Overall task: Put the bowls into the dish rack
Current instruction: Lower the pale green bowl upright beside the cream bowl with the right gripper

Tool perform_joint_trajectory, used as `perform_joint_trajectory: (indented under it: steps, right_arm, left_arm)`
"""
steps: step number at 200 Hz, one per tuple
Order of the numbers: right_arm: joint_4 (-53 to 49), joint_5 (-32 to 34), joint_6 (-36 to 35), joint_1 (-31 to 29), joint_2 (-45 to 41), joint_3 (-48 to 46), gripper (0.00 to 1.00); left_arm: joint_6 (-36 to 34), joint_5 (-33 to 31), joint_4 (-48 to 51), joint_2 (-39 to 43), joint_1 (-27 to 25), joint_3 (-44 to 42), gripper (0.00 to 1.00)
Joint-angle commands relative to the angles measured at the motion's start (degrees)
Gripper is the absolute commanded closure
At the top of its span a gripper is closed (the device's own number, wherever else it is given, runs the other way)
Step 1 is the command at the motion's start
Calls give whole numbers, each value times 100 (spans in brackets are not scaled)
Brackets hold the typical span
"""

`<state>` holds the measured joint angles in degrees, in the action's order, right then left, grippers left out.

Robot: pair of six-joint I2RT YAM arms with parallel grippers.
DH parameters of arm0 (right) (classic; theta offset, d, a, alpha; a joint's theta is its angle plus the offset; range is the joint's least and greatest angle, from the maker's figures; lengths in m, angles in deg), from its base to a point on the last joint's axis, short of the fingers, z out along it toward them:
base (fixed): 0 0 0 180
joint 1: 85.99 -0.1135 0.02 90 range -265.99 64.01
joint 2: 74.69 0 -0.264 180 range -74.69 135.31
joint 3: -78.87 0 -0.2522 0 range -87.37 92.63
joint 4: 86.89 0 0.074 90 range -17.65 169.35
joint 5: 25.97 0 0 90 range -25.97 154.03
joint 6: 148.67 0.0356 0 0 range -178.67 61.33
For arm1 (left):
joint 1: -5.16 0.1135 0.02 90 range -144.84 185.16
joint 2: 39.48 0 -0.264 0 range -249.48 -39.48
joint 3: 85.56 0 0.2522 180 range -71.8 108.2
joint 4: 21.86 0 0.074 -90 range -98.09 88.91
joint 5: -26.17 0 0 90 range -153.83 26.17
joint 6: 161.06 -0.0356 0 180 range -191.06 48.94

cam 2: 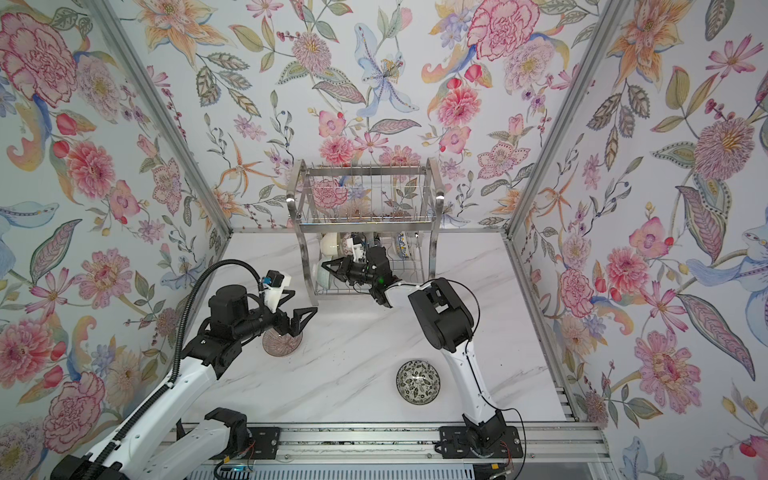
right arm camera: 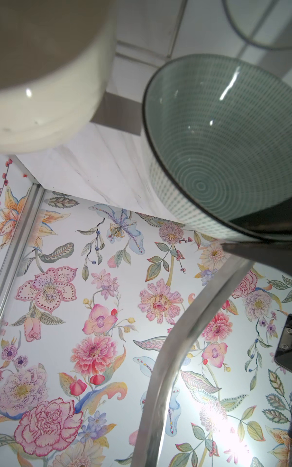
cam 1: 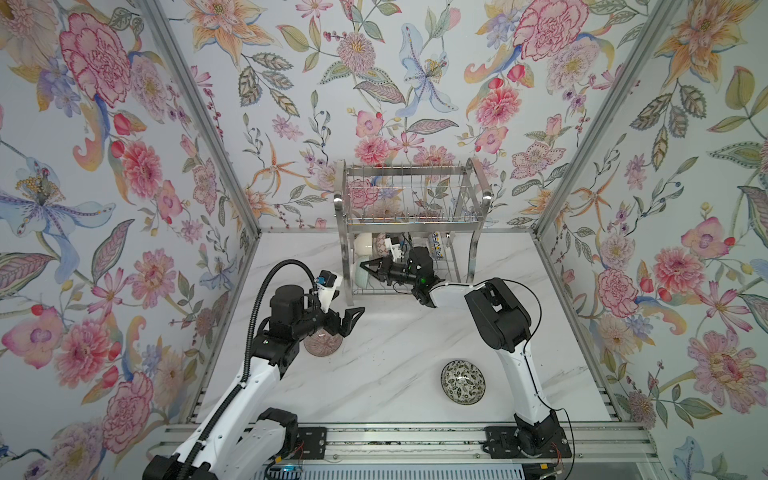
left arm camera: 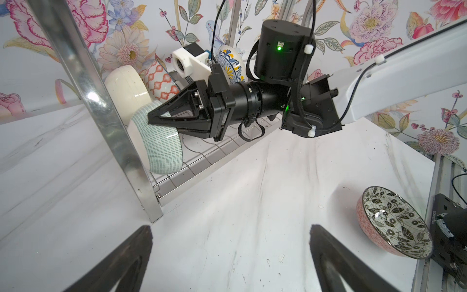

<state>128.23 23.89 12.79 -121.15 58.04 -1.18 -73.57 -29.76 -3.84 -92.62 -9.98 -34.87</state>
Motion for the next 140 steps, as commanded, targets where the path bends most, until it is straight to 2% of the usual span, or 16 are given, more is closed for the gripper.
perform_joint_trajectory:
  steps: [1,140]
  right_arm:
    - [298,-108,-8,27,-1,266,100]
    - [-918,-82,-770,45,-25,390,100]
  left_arm:
    - [39,-49,-30,79,27,122,1]
    - [31,-32,-21,120,26,121,1]
